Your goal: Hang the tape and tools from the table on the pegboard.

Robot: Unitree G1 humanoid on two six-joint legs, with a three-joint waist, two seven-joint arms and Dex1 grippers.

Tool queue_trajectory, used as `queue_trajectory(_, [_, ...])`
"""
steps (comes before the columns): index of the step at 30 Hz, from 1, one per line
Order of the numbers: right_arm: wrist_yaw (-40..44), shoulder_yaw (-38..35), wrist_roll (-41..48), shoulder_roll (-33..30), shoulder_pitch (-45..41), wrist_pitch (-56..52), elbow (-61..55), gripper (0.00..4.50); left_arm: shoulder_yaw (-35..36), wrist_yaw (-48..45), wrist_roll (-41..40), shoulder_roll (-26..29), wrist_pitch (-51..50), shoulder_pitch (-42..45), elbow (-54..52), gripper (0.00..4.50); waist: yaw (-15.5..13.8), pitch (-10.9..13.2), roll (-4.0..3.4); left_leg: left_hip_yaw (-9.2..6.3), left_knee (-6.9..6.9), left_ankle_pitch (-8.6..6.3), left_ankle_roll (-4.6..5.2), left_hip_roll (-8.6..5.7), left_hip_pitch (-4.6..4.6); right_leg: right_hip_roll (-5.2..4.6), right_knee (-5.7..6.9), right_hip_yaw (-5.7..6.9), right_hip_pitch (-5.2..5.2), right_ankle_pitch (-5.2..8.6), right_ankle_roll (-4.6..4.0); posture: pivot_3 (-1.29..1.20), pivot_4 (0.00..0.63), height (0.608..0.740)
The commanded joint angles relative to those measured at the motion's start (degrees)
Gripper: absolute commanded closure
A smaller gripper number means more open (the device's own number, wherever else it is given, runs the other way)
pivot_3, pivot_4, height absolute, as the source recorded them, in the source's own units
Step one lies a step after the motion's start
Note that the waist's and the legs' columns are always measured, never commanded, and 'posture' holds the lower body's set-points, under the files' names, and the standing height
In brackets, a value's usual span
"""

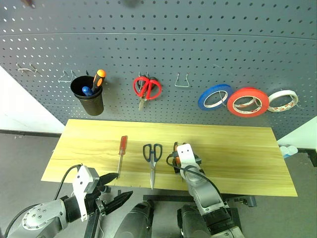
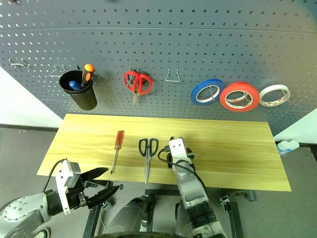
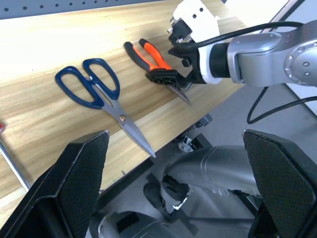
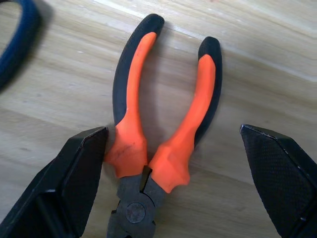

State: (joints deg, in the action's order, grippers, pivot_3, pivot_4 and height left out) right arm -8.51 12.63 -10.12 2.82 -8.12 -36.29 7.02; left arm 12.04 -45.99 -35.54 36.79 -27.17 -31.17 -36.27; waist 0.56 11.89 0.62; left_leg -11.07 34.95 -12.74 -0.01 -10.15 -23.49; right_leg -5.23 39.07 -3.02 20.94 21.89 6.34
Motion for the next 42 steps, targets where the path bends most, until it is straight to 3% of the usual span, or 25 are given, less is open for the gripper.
queue_trajectory(1, [-1.5,-0.5,-0.5,2.2,-1.0,-0.3,0.6,0.03,0.9,0.0,-0.8,0.1,0.3,-0.8,-2.1,0.00,0.0,0.1,0.01,0.00,0.00,0.00,0.00,0.00,0.00,0.00,0.00,0.00,0.00,0.00,0.00,0.08,0.245,0.718])
queue_trajectory(22, [-5.6,-6.4,5.4,6.1,-7.3,-11.5,3.7,0.03,0.4,0.9,0.3,-0.3,0.9,0.8,-1.2,0.00,-0.2,0.2,0.02,0.00,-0.01,0.00,0.00,0.00,0.00,-0.01,-0.02,0.00,0.01,0.00,0.00,0.09,0.233,0.718])
queue_trajectory(33, [-4.8,-4.4,5.2,5.4,-9.4,-14.8,-0.5,0.03,-0.5,1.0,1.5,-1.1,1.3,2.1,-0.1,0.00,0.1,0.2,0.00,0.02,-0.29,0.05,-0.08,0.00,-0.02,-0.03,-0.05,0.00,0.17,0.00,-0.01,0.08,0.232,0.718])
queue_trajectory(42, [-8.6,-10.6,7.7,10.4,-12.9,-24.0,-4.3,0.03,-0.9,0.9,1.8,-1.1,1.3,3.0,0.6,0.00,0.1,0.2,-0.02,0.04,-0.44,0.10,-0.14,0.00,-0.03,-0.06,-0.05,0.00,0.27,0.00,-0.03,0.07,0.227,0.718])
